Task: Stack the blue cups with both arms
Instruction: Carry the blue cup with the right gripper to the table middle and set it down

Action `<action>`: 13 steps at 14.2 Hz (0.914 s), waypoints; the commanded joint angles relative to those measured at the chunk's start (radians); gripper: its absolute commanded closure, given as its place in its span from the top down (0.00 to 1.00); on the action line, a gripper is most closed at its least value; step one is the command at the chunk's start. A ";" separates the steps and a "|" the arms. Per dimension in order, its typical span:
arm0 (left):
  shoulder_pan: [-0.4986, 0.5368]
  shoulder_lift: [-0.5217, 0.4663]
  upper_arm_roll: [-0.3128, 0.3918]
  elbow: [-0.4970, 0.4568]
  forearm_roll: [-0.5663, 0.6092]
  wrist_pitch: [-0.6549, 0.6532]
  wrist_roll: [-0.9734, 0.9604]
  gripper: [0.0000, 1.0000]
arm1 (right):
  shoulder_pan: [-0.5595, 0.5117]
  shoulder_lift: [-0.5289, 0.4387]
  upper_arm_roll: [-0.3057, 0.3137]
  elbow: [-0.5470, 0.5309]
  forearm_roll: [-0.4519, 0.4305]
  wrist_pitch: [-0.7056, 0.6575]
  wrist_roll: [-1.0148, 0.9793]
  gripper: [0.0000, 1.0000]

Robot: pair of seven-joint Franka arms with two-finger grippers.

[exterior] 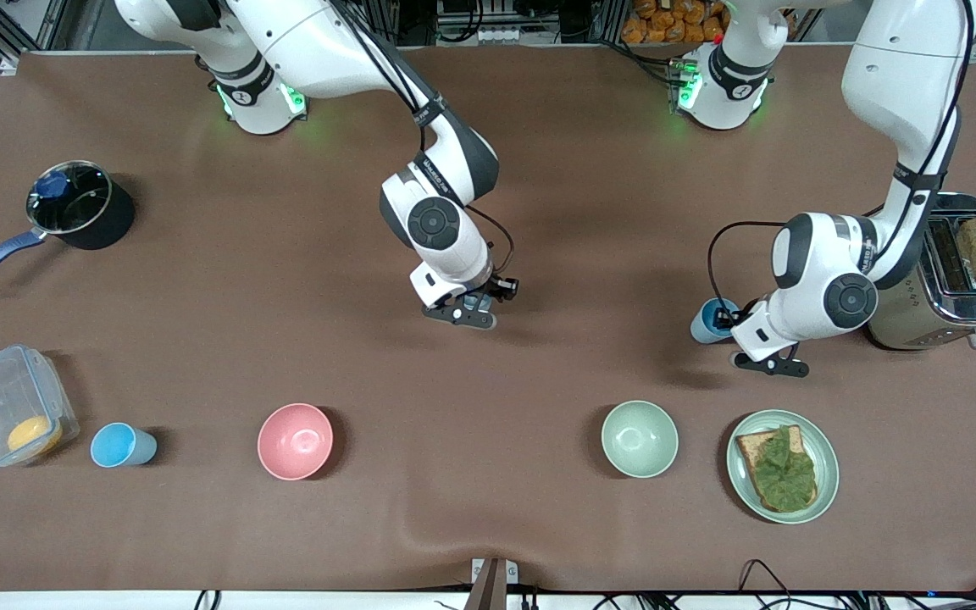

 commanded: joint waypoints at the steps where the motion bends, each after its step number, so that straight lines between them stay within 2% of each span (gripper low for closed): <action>1: -0.001 0.009 -0.002 0.015 0.001 -0.006 -0.018 0.00 | -0.007 -0.025 -0.017 0.076 -0.013 -0.091 0.005 1.00; 3: -0.004 0.007 -0.002 0.017 0.001 -0.006 -0.018 0.00 | -0.017 -0.082 -0.060 0.111 -0.013 -0.197 -0.002 1.00; 5: -0.001 0.003 -0.002 0.016 0.001 -0.006 -0.015 0.00 | -0.025 -0.163 -0.134 0.110 -0.032 -0.277 -0.053 1.00; 7: -0.009 -0.022 -0.002 0.016 0.001 -0.012 -0.017 0.00 | -0.025 -0.220 -0.218 0.110 -0.081 -0.392 -0.187 1.00; 9: -0.020 -0.060 -0.004 0.015 0.006 -0.072 -0.015 0.00 | -0.031 -0.258 -0.328 0.110 -0.085 -0.513 -0.336 1.00; 11: -0.023 -0.144 -0.005 0.034 0.018 -0.182 -0.015 0.00 | -0.051 -0.281 -0.411 0.104 -0.083 -0.598 -0.508 1.00; 13: -0.049 -0.174 -0.016 0.067 0.001 -0.231 -0.047 0.00 | -0.108 -0.289 -0.445 0.098 -0.089 -0.679 -0.646 1.00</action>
